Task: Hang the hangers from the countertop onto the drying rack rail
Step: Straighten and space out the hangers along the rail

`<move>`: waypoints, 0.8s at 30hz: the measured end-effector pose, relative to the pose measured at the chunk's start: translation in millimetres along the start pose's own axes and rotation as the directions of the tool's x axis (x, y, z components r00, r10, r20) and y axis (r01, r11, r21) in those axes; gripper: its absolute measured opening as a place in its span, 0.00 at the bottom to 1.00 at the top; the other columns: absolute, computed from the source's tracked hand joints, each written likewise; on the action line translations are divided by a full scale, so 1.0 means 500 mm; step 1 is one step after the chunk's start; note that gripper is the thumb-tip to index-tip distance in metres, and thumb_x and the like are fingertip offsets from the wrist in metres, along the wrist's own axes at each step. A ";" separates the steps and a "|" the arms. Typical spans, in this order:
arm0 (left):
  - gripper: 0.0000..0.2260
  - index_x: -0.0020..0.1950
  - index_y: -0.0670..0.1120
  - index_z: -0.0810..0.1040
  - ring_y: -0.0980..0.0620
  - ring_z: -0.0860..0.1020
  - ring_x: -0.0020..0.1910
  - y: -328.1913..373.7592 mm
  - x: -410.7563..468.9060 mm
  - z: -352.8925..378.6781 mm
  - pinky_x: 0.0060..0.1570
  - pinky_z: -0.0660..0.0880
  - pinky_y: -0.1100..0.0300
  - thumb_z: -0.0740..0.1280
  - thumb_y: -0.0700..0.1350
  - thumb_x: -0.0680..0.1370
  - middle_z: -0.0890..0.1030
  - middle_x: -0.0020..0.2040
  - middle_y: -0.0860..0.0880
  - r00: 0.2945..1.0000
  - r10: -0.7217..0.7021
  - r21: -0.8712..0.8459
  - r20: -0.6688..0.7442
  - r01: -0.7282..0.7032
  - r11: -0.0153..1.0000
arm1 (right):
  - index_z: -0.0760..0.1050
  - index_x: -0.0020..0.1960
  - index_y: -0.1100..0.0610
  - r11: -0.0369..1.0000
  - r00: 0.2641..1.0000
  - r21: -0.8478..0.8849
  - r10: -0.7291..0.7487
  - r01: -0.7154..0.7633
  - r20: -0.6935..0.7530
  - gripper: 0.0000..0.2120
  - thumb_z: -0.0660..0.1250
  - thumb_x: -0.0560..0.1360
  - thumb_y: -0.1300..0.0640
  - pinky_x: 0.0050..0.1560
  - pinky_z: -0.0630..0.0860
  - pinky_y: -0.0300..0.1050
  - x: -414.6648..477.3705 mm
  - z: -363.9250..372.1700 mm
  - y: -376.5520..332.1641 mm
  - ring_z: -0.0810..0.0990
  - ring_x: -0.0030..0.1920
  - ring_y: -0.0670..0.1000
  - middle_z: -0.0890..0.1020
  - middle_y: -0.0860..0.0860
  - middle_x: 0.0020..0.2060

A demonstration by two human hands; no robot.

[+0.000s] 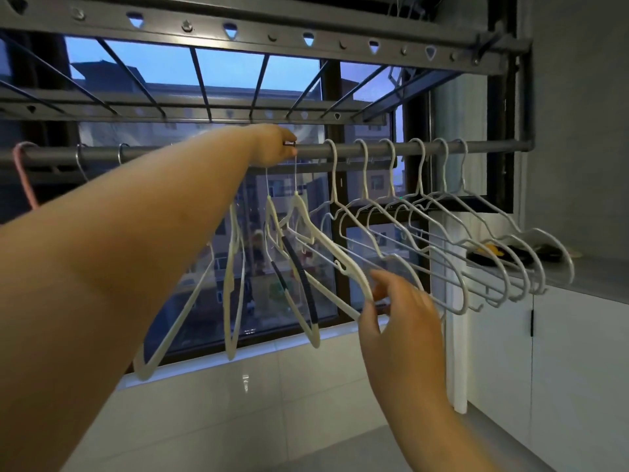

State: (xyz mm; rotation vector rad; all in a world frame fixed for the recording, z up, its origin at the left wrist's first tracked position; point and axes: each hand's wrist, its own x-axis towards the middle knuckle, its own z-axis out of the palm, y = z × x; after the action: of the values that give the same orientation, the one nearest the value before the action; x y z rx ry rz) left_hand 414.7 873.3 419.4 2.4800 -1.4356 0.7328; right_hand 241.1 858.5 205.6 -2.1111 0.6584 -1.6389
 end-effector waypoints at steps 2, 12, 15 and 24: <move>0.20 0.72 0.45 0.61 0.41 0.65 0.68 0.006 0.004 0.003 0.68 0.60 0.48 0.54 0.46 0.81 0.67 0.69 0.40 1.000 0.006 -0.010 -0.003 -0.006 1.000 | 0.78 0.51 0.57 0.994 0.990 -0.054 -0.096 0.091 -0.101 0.14 0.72 0.68 0.68 0.39 0.71 0.40 -0.004 0.009 0.001 0.69 0.38 0.45 0.67 0.37 0.33; 0.20 0.72 0.45 0.61 0.40 0.65 0.68 0.007 0.005 0.005 0.69 0.60 0.47 0.55 0.46 0.81 0.67 0.69 0.39 1.000 -0.007 -0.006 -0.012 0.007 1.000 | 0.74 0.44 0.52 0.970 0.939 -0.096 -0.242 0.225 -0.243 0.12 0.67 0.61 0.61 0.31 0.67 0.31 -0.019 0.054 0.011 0.68 0.30 0.43 0.69 0.39 0.33; 0.21 0.73 0.45 0.59 0.40 0.65 0.69 0.007 -0.001 0.003 0.69 0.60 0.48 0.55 0.46 0.81 0.67 0.69 0.39 1.000 -0.008 -0.010 -0.004 0.008 1.000 | 0.73 0.45 0.52 0.970 0.942 -0.098 -0.238 0.221 -0.238 0.13 0.68 0.60 0.59 0.32 0.67 0.32 -0.022 0.050 0.015 0.68 0.32 0.43 0.73 0.41 0.31; 0.25 0.75 0.47 0.56 0.43 0.60 0.73 -0.012 -0.073 -0.052 0.71 0.58 0.49 0.57 0.50 0.79 0.60 0.75 0.43 0.991 -0.045 -0.095 -0.128 0.033 0.995 | 0.71 0.52 0.54 0.964 0.942 0.037 -0.248 0.263 -0.226 0.15 0.57 0.67 0.51 0.43 0.61 0.27 -0.019 0.022 -0.010 0.70 0.40 0.45 0.75 0.46 0.40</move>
State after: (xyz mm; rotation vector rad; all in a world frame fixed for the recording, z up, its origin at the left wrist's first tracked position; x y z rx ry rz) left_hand 396.4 914.3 424.2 2.3383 -1.3410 0.7859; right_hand 250.6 868.0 198.2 -2.0545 0.3967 -2.0278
